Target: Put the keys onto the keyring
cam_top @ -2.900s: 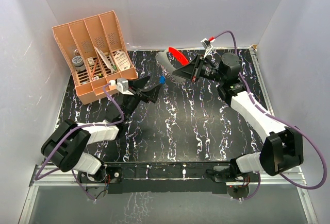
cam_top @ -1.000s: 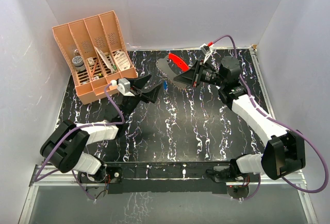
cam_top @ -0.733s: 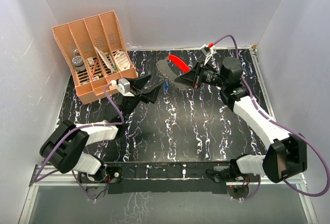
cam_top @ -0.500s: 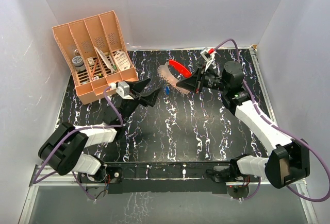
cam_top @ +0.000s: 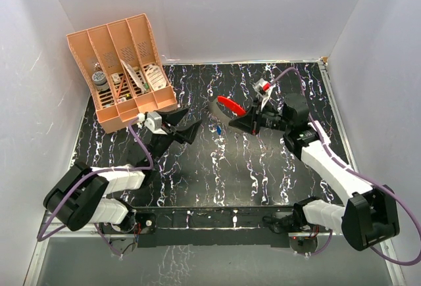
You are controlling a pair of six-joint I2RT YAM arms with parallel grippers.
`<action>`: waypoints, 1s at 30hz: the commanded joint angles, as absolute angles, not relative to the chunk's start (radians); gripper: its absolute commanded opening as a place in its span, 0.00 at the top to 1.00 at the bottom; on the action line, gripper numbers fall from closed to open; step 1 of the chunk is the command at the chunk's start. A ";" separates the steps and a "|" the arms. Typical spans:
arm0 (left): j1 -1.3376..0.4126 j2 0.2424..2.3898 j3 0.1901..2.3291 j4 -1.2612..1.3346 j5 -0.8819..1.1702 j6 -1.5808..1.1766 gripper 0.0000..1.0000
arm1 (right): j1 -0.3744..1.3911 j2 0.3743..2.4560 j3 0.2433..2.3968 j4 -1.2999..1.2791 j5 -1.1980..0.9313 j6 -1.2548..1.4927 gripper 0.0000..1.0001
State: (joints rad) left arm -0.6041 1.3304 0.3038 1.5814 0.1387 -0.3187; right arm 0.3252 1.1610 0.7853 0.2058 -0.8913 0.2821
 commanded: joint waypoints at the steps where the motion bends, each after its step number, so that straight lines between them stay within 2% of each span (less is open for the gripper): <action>1: -0.599 1.282 0.273 1.786 0.139 -0.325 0.28 | 0.324 1.077 0.735 0.307 -0.894 0.168 1.00; 20: -0.598 1.207 0.175 1.784 0.149 -0.326 0.28 | 0.325 0.885 0.496 0.470 -0.846 0.109 1.00; 30: -0.598 1.229 0.177 1.776 0.230 -0.348 0.29 | 0.327 0.815 0.431 0.512 -0.848 0.088 1.00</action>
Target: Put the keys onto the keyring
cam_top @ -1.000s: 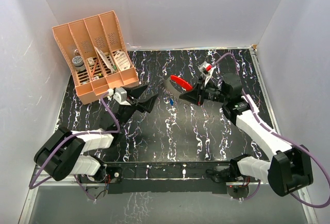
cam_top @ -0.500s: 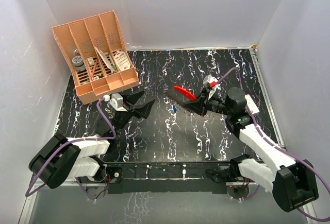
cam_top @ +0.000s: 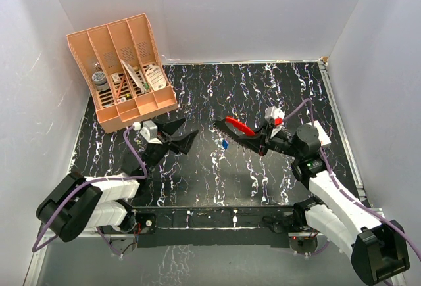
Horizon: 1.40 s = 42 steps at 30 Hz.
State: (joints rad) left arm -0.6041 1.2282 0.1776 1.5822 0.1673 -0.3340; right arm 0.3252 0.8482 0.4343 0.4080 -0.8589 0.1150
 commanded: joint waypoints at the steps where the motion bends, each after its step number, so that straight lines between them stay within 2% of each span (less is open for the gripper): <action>1: -0.599 1.234 0.179 1.775 0.241 -0.351 0.29 | 0.327 0.813 0.427 0.514 -0.847 0.088 1.00; 22: -0.608 1.311 0.278 1.676 0.409 -0.400 0.27 | 0.331 0.773 0.405 0.524 -0.845 0.081 1.00; 33: -0.685 1.321 0.324 1.574 0.382 -0.274 0.25 | 0.331 0.853 0.501 0.566 -0.801 0.218 1.00; 42: -0.744 1.403 0.349 1.590 0.340 -0.205 0.24 | 0.331 0.906 0.550 0.586 -0.787 0.294 1.00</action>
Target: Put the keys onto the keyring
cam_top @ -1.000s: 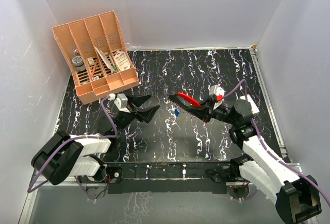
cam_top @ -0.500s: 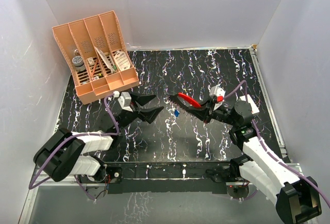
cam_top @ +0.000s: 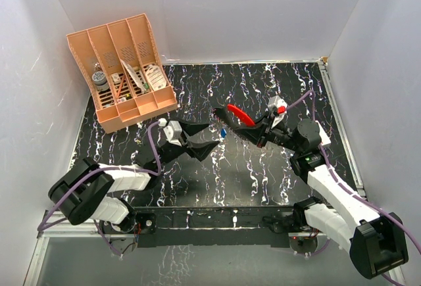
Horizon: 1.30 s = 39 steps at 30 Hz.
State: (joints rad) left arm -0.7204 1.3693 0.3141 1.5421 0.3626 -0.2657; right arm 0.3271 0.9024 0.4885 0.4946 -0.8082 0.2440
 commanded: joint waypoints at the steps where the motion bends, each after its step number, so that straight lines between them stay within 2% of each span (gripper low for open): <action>1: -0.749 1.415 0.352 1.601 0.331 -0.198 0.24 | 0.331 0.907 0.551 0.587 -0.786 0.301 1.00; 5: -0.761 1.460 0.367 1.652 0.296 -0.184 0.25 | 0.331 0.899 0.552 0.585 -0.780 0.316 1.00; 10: -0.772 1.497 0.398 1.686 0.287 -0.169 0.34 | 0.331 0.882 0.552 0.568 -0.773 0.312 1.00; 32: -0.781 1.544 0.453 1.748 0.279 -0.182 0.58 | 0.331 0.900 0.567 0.543 -0.773 0.332 1.00; 39: -0.782 1.547 0.463 1.760 0.284 -0.186 0.60 | 0.331 0.904 0.566 0.543 -0.774 0.336 1.00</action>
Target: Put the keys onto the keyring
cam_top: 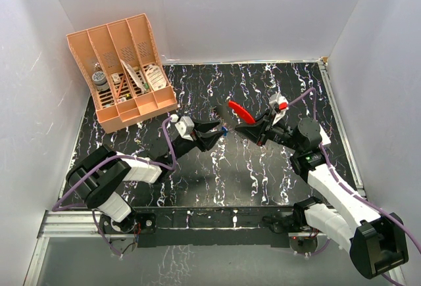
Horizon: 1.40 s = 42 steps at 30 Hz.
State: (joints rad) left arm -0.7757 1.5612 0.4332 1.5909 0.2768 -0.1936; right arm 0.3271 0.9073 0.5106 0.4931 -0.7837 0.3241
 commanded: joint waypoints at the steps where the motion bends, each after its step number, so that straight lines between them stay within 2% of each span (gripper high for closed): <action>1: -0.782 1.548 0.466 1.760 0.287 -0.186 0.60 | 0.331 0.905 0.566 0.542 -0.773 0.335 1.00; 23: -0.782 1.574 0.486 1.783 0.317 -0.210 0.73 | 0.331 0.920 0.566 0.543 -0.769 0.344 1.00; 27: -0.782 1.577 0.485 1.784 0.316 -0.212 0.80 | 0.331 0.920 0.568 0.543 -0.770 0.349 1.00; 30: -0.782 1.580 0.487 1.784 0.316 -0.210 0.91 | 0.331 0.917 0.569 0.543 -0.772 0.350 1.00; 35: -0.782 1.575 0.485 1.784 0.297 -0.207 1.00 | 0.331 0.918 0.565 0.538 -0.772 0.355 1.00; 42: -0.782 1.562 0.478 1.783 0.282 -0.207 1.00 | 0.331 0.921 0.569 0.528 -0.767 0.354 1.00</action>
State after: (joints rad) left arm -0.7765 1.5833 0.4530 1.5917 0.2905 -0.2169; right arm 0.3271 0.9257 0.5106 0.4782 -0.7815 0.3473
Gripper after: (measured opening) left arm 0.007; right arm 0.009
